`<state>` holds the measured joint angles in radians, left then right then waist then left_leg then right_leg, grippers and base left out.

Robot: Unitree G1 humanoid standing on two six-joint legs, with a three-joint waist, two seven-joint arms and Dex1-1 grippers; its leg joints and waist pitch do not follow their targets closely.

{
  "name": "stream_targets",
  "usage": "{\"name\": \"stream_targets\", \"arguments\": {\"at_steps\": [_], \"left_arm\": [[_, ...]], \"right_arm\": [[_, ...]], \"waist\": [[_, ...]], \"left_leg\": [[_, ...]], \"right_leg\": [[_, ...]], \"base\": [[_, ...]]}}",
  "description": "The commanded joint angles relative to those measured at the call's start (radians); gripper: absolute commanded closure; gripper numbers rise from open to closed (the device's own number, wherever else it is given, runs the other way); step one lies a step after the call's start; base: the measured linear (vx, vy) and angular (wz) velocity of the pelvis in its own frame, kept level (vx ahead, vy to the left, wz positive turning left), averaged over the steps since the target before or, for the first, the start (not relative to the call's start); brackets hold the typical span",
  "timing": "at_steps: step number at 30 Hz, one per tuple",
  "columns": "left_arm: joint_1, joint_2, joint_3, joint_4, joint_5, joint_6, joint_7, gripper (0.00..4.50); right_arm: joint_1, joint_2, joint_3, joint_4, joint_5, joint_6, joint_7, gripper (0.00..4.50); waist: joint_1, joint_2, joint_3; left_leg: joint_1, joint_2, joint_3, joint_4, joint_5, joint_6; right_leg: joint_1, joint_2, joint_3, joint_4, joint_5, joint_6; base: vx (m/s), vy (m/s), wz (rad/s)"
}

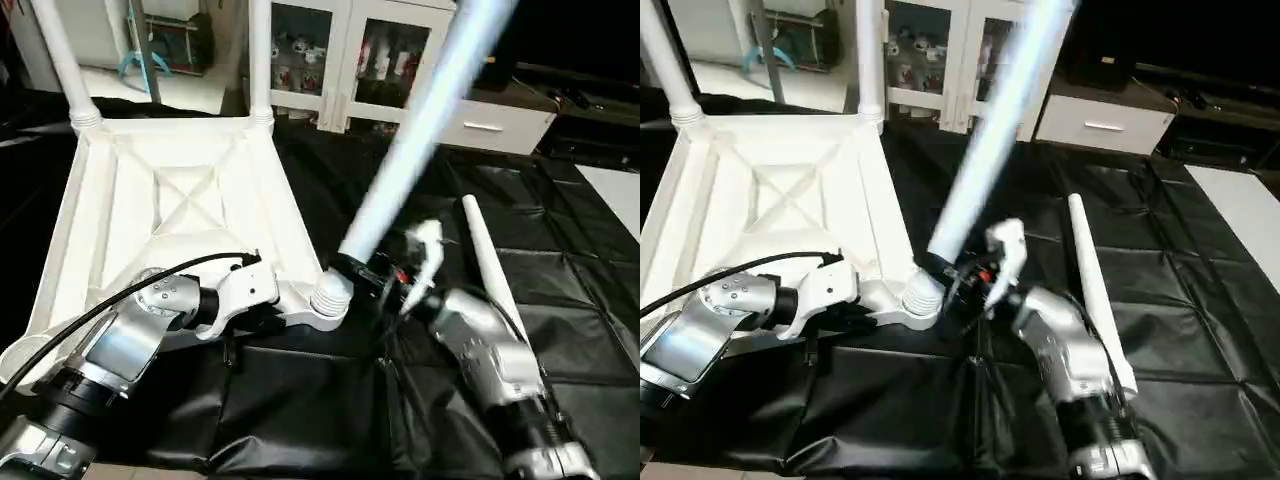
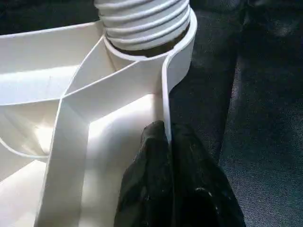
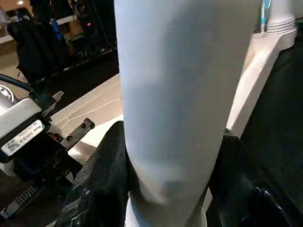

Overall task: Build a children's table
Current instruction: Insert table leg to table base

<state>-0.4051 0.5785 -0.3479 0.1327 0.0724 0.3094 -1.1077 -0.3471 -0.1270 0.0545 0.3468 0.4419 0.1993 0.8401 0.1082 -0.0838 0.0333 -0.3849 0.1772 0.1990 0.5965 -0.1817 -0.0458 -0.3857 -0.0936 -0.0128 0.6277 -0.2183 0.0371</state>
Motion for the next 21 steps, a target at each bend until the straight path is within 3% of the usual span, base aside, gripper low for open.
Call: {"name": "stream_targets", "arguments": {"at_steps": [1, 3, 4, 11, 16, 21], "left_arm": [[0.014, -0.013, -0.037, 0.001, -0.006, -0.003, -0.016, 4.50], [0.013, -0.013, -0.036, 0.003, -0.005, -0.004, -0.016, 4.50], [0.014, -0.012, -0.036, 0.002, -0.005, -0.004, -0.016, 4.50], [0.011, -0.012, -0.034, 0.004, -0.004, -0.001, -0.016, 4.50], [0.006, -0.014, -0.035, 0.011, -0.004, -0.003, -0.016, 4.50], [0.002, -0.015, -0.035, 0.018, -0.002, -0.006, -0.017, 4.50]], "right_arm": [[0.038, -0.025, 0.002, 0.029, -0.043, 0.006, -0.017, 2.66], [0.050, -0.031, 0.017, 0.025, -0.060, -0.009, -0.010, 2.66], [0.060, -0.038, 0.033, 0.017, -0.076, -0.019, -0.003, 2.66], [0.085, -0.093, 0.103, -0.025, -0.137, -0.022, 0.040, 2.66], [0.062, -0.124, 0.145, -0.033, -0.156, 0.010, 0.073, 2.66], [0.013, -0.164, 0.228, -0.011, -0.205, 0.067, 0.123, 2.66]], "waist": [[-0.008, 0.012, -0.041], [-0.009, 0.011, -0.040], [-0.007, 0.017, -0.040], [-0.005, 0.014, -0.041], [-0.005, 0.013, -0.039], [-0.008, 0.012, -0.038]], "left_leg": [[0.035, 0.054, -0.025, -0.099, -0.328, -0.064], [0.034, 0.054, -0.026, -0.100, -0.340, -0.065], [0.035, 0.054, -0.027, -0.101, -0.345, -0.068], [0.036, 0.053, -0.025, -0.101, -0.325, -0.062], [0.035, 0.054, -0.026, -0.102, -0.339, -0.061], [0.037, 0.054, -0.028, -0.104, -0.358, -0.071]], "right_leg": [[0.000, -0.045, 0.023, -0.080, -0.214, -0.167], [-0.001, -0.046, 0.024, -0.083, -0.233, -0.162], [-0.002, -0.047, 0.024, -0.083, -0.237, -0.161], [0.001, -0.043, 0.024, -0.082, -0.194, -0.161], [0.002, -0.044, 0.025, -0.086, -0.224, -0.156], [0.000, -0.044, 0.025, -0.088, -0.245, -0.152]], "base": [[0.000, 0.000, 0.00], [0.000, 0.000, 0.00], [0.000, 0.000, 0.00], [0.000, 0.000, 0.00], [0.000, 0.000, 0.00], [0.000, 0.000, 0.00]]}}
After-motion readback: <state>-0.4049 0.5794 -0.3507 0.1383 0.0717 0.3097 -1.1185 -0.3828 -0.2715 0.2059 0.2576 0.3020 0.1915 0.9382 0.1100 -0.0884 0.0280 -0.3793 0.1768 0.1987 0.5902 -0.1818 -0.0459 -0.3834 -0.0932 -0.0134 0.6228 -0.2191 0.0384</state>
